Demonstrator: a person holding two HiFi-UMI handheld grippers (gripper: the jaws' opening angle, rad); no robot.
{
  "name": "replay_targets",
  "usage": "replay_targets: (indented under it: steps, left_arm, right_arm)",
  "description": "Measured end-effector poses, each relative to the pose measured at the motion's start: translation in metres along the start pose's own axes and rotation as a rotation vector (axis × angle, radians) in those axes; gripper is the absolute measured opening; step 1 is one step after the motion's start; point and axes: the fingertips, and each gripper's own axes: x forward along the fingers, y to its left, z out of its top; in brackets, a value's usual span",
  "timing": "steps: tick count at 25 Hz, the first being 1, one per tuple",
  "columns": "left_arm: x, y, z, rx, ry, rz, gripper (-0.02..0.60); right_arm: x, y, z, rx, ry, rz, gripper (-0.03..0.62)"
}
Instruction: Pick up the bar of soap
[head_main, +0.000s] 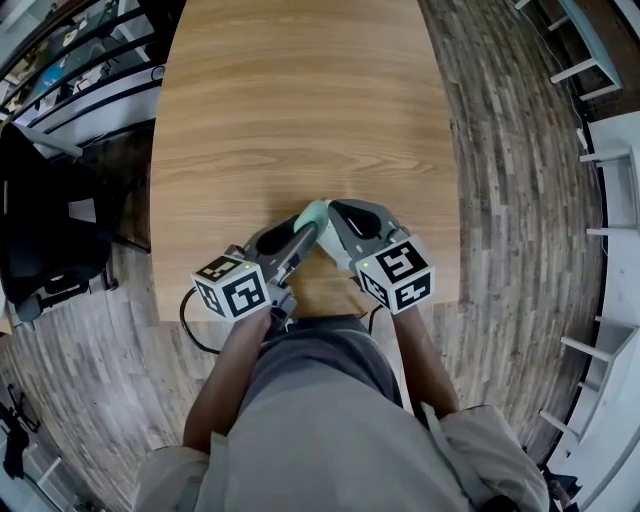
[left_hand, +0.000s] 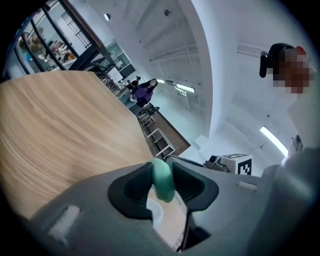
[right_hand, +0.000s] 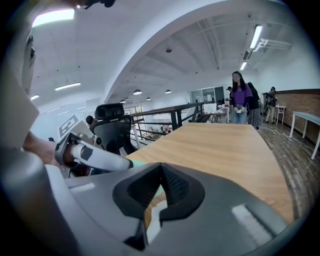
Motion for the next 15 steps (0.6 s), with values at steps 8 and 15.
replay_targets:
  steps: [8, 15]
  left_arm:
    - [-0.008, -0.022, 0.025, 0.17, -0.025, 0.027, 0.126]
    - [-0.017, -0.044, 0.042, 0.345, -0.056, 0.067, 0.124]
  right_arm:
    - [-0.019, 0.004, 0.027, -0.028, -0.079, -0.053, 0.0]
    - [-0.034, 0.012, 0.041, -0.043, -0.133, -0.099, 0.0]
